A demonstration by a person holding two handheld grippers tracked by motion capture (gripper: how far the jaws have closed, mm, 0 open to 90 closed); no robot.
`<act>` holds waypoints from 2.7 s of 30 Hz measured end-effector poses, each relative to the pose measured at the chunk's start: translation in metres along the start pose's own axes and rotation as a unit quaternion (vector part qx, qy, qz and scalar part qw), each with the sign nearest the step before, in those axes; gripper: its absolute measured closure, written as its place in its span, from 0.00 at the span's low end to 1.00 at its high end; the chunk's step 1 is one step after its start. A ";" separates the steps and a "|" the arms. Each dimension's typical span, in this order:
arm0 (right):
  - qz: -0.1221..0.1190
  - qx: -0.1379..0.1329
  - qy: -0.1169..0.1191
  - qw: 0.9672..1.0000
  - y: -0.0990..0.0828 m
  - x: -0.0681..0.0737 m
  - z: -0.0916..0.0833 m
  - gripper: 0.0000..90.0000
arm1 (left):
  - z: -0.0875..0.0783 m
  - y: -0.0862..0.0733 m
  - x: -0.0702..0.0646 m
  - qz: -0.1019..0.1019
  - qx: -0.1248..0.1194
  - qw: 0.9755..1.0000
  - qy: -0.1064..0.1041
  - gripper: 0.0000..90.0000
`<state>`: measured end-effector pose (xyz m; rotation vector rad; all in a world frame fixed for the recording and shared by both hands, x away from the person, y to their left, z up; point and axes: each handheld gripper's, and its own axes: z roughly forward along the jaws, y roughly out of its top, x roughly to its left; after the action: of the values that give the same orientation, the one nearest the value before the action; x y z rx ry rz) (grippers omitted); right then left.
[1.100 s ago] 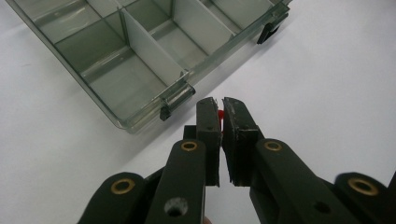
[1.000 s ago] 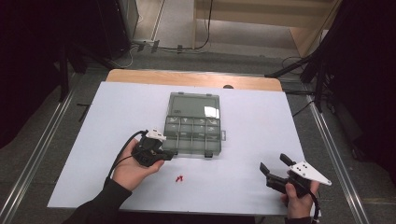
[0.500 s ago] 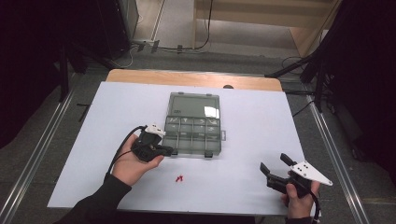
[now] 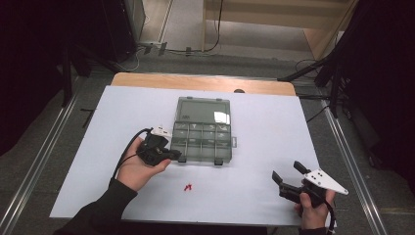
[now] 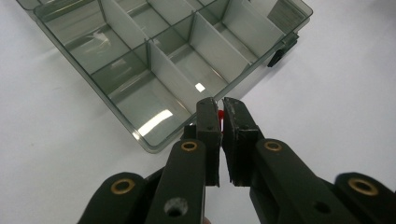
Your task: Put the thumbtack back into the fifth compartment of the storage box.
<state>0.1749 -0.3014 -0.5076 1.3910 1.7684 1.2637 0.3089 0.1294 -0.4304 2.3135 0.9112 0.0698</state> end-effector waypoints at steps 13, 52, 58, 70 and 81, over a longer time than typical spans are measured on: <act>0.000 0.000 0.002 1.000 0.000 0.000 0.001 0.13 | 0.007 0.006 0.008 -0.006 0.007 1.000 0.005 0.94; 0.001 0.003 0.002 1.000 -0.001 0.000 0.002 0.13 | 0.020 0.015 0.016 -0.015 0.003 1.000 -0.026 0.35; 0.003 0.004 0.001 1.000 -0.001 0.000 0.001 0.13 | 0.017 0.014 0.007 -0.003 0.004 0.999 -0.042 0.09; -0.001 0.002 0.000 1.000 -0.001 0.000 0.000 0.13 | 0.012 0.006 -0.011 0.016 0.007 0.999 -0.035 0.00; 0.001 0.002 -0.002 1.000 0.000 0.001 0.000 0.13 | 0.009 -0.012 -0.024 0.021 0.004 0.999 -0.025 0.15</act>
<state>0.1748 -0.3007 -0.5078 1.3962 1.7691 1.2572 0.2858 0.1161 -0.4404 2.3320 0.8402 0.0267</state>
